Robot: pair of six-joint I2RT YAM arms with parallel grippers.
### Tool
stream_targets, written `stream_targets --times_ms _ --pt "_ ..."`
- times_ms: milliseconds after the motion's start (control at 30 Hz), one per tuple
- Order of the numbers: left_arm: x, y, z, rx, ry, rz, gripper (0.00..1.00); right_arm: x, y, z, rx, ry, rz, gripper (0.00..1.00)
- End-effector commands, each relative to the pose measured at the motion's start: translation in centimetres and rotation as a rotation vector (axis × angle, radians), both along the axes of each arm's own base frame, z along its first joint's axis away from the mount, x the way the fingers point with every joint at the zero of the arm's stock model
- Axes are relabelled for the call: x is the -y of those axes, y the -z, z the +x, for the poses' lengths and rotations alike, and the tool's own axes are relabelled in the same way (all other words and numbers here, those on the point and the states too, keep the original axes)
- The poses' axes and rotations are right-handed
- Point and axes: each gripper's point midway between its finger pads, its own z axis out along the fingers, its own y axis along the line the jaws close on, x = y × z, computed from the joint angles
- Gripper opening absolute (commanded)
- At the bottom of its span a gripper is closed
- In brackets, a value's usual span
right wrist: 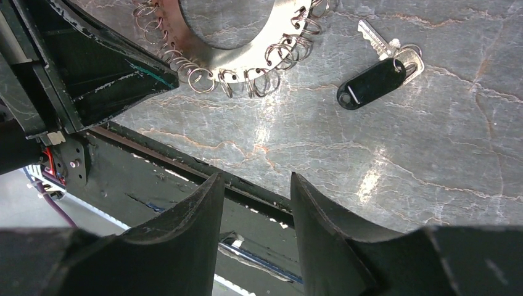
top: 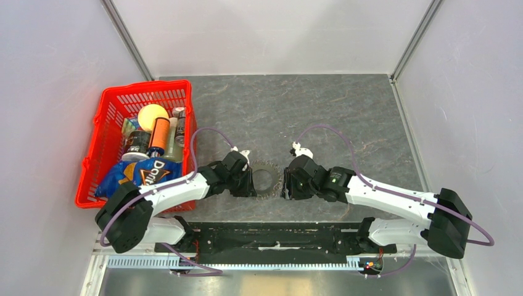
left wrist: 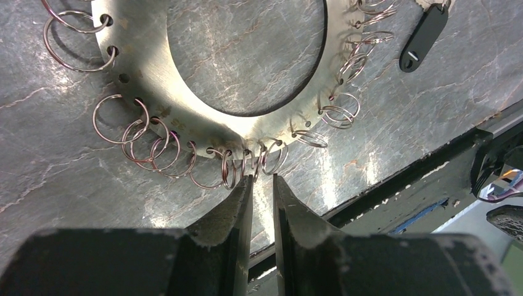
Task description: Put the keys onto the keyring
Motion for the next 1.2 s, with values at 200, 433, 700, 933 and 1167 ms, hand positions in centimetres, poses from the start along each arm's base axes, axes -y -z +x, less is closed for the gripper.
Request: stream_targets --times_ms 200,433,700,933,1167 --pt "0.16 0.55 0.61 0.018 -0.022 0.005 0.24 0.30 -0.61 0.28 0.030 0.029 0.024 0.52" --pt "0.18 0.57 0.67 0.018 -0.023 0.007 0.24 0.42 -0.61 0.22 0.030 0.032 0.026 0.52" --pt "0.20 0.94 0.68 0.011 -0.023 0.014 0.23 0.59 -0.65 0.16 0.033 0.035 0.030 0.52" --pt "0.19 0.97 0.76 0.013 -0.024 0.017 0.20 0.66 -0.69 0.15 0.035 0.037 0.033 0.52" --pt "0.19 0.86 0.78 0.015 -0.024 0.015 0.05 0.78 -0.63 0.06 0.034 0.037 0.033 0.52"
